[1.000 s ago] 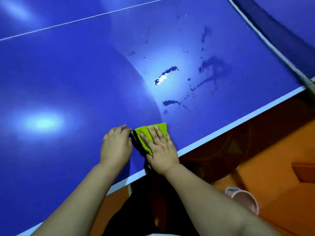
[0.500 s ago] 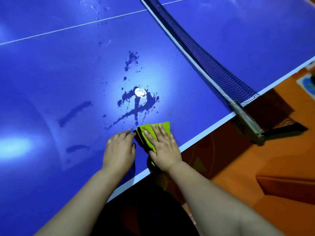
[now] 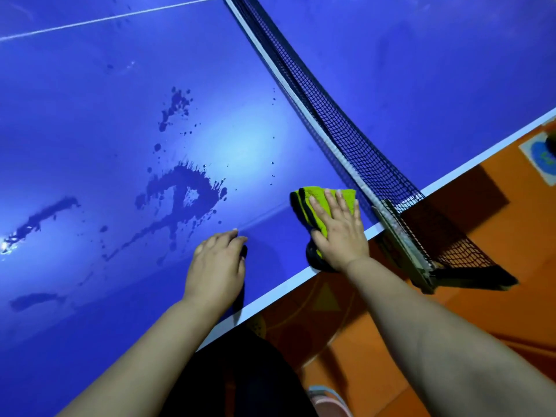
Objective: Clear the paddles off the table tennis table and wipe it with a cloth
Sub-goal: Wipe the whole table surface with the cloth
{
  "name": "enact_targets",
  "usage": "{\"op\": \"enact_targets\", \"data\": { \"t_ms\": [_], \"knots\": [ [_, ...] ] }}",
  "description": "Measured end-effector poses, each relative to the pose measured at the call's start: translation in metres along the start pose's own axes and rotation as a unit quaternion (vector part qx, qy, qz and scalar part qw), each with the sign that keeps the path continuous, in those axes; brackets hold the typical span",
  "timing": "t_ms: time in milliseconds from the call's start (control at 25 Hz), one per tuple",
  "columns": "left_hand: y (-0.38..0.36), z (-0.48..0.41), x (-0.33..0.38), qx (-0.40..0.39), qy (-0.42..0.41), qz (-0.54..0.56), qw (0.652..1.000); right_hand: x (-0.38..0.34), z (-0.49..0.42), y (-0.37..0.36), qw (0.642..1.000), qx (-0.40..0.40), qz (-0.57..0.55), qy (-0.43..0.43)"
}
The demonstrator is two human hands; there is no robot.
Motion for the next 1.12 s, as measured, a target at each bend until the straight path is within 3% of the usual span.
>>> {"op": "enact_targets", "data": {
  "t_ms": [200, 320, 400, 800, 1000, 1120],
  "knots": [
    [0.013, -0.006, -0.024, 0.022, -0.012, -0.005, 1.000, 0.035, -0.024, 0.006, 0.994, 0.034, -0.016, -0.100],
    [0.025, 0.010, -0.064, 0.024, 0.020, -0.003, 1.000, -0.002, -0.016, -0.001, 0.984, 0.033, -0.009, -0.175],
    [0.038, 0.031, -0.098, 0.028, 0.054, 0.002, 0.998, -0.053, -0.009, -0.004, 0.985, 0.036, 0.009, -0.171],
    [0.106, 0.170, -0.280, 0.057, 0.245, -0.017, 0.968, -0.363, 0.072, -0.037, 0.997, 0.025, 0.027, 0.074],
    [0.138, 0.235, -0.339, 0.103, 0.327, -0.018, 0.939, -0.493, 0.136, -0.057, 0.974, -0.018, 0.012, 0.226],
    [0.144, 0.265, -0.358, 0.109, 0.372, -0.029, 0.921, -0.550, 0.152, -0.064, 0.934, -0.044, 0.019, 0.354]
  ]
}}
Point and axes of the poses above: each hand's wrist, its own z-axis away from the middle knuckle, its own y-axis out of the back of the hand, x = y × z, the point moved 9 cm from there along -z, towards the middle knuckle, and after that the axes turned 8 degrees about x, right-handed, at the moved point
